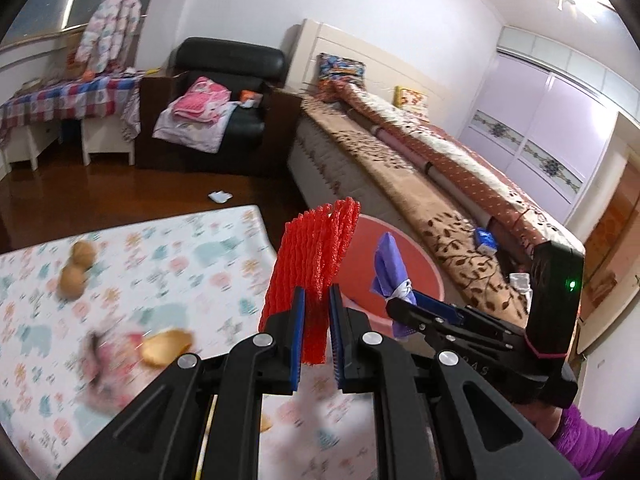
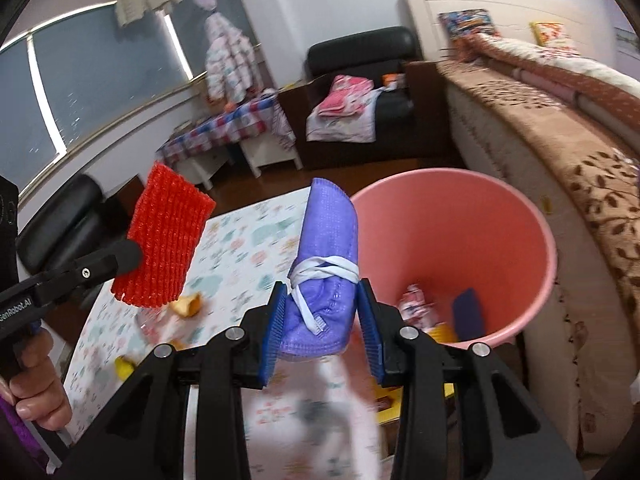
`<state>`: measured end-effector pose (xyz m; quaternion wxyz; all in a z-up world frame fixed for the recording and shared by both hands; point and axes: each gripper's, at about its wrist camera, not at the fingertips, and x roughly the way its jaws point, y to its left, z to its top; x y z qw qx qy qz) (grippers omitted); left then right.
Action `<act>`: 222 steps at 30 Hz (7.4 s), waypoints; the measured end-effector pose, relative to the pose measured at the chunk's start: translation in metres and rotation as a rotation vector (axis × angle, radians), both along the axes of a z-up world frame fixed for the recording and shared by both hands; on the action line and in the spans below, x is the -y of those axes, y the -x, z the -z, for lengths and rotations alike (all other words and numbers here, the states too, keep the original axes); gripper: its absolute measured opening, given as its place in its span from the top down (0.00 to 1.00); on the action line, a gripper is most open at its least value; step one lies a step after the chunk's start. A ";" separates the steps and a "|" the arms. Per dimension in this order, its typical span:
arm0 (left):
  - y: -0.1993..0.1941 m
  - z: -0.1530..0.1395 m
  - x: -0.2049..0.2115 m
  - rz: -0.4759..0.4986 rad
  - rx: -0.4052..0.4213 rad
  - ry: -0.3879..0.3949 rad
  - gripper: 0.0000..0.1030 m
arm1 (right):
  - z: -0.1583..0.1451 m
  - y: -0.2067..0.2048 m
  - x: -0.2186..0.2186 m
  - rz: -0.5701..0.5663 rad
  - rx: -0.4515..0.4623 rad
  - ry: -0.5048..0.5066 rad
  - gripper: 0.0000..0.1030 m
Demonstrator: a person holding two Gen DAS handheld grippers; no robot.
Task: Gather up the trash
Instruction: 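Carry the red mesh and purple cloth over the pink bucket with both tools, then open both tools to drop the mesh and cloth into the bucket, then move both tools back over the table, then grasp the clear plastic packet with the left tool while the right tool grasps the orange peel, then carry the plastic packet and orange peel over the pink bucket with both tools, then open both tools to drop the packet and peel into the bucket, then move both tools back over the table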
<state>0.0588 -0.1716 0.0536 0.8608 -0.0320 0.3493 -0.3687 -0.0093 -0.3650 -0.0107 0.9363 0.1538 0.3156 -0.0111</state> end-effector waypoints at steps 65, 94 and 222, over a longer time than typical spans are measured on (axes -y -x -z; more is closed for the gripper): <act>0.008 0.022 0.039 -0.063 0.022 -0.151 0.62 | 0.006 0.015 -0.002 0.037 0.004 -0.003 0.61; -0.001 0.068 -0.126 -0.279 -0.048 -0.243 0.56 | 0.032 -0.017 -0.090 -0.197 -0.102 -0.004 0.61; -0.018 0.013 0.089 -0.013 -0.015 -0.107 0.64 | -0.001 0.008 0.042 0.145 0.070 -0.017 0.67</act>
